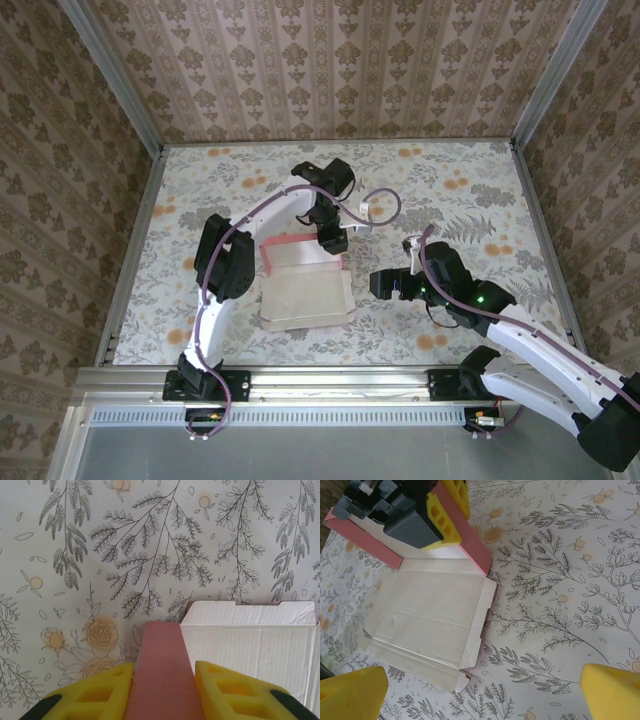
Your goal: Fold the paper box
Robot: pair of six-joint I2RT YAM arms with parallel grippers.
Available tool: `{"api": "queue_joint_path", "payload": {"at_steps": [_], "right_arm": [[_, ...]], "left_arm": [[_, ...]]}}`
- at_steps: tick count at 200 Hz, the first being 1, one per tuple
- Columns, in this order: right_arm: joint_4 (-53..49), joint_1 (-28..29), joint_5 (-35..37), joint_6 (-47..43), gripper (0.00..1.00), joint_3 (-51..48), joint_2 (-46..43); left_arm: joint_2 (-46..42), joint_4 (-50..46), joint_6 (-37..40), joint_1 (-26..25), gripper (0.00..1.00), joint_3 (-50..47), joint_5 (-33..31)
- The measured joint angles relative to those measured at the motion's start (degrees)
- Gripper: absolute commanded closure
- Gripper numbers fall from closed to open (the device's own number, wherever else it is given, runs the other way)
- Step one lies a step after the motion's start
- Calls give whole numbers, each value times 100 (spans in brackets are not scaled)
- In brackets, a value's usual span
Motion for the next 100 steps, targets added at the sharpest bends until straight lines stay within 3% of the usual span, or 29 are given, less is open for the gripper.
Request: {"api": "queue_joint_path", "payload": {"at_steps": [56,100], "right_arm": [[0,0,-184,212,4,33,356],[4,0,-356,776,5,192,673]], "left_arm": [[0,-9,-999,675,68,90,490],[-7,264,-2140,1386,70,17,1233]]}}
